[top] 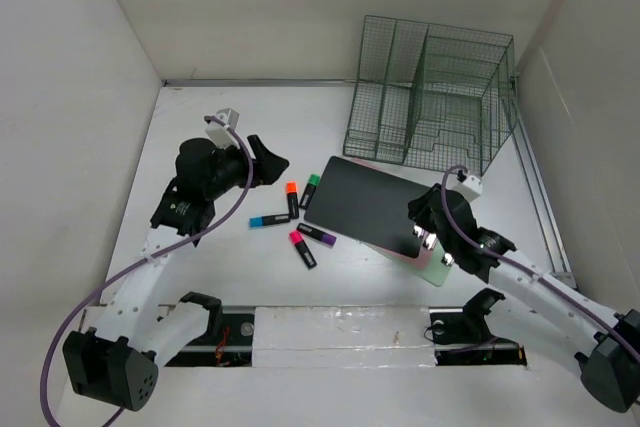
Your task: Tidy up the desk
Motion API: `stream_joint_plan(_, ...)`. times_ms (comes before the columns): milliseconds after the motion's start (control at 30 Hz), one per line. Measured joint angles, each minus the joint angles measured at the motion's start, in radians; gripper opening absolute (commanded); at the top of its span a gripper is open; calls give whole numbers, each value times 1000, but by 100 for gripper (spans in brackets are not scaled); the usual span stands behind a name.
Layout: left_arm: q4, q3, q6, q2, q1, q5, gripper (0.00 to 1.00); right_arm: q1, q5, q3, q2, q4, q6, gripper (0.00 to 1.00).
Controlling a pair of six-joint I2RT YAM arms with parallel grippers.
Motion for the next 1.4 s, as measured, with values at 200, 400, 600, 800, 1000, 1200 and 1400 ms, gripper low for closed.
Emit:
stream_joint_plan(200, 6, 0, 6, 21, 0, 24, 69, 23, -134, -29, 60, 131, -60, 0)
stream_joint_plan(400, 11, 0, 18, 21, 0, 18, 63, 171, -279, 77, 367, 227, -172, 0)
stream_joint_plan(600, 10, 0, 29, 13, 0, -9, 32, 428, -315, 272, 566, 248, -316, 18)
stream_joint_plan(800, 11, -2, 37, -28, 0, -30, 20, 555, -310, 390, 747, 256, -373, 48)
stream_joint_plan(1000, 10, -2, 35, -40, 0, -56, 40, 558, -307, 393, 834, 252, -376, 58)
stream_joint_plan(1200, 10, -2, 31, -78, 0, -101, 44, 558, -262, 420, 882, 250, -375, 57)
stream_joint_plan(1400, 9, -2, 29, -90, 0, -119, 44, 559, -254, 469, 941, 251, -378, 46)
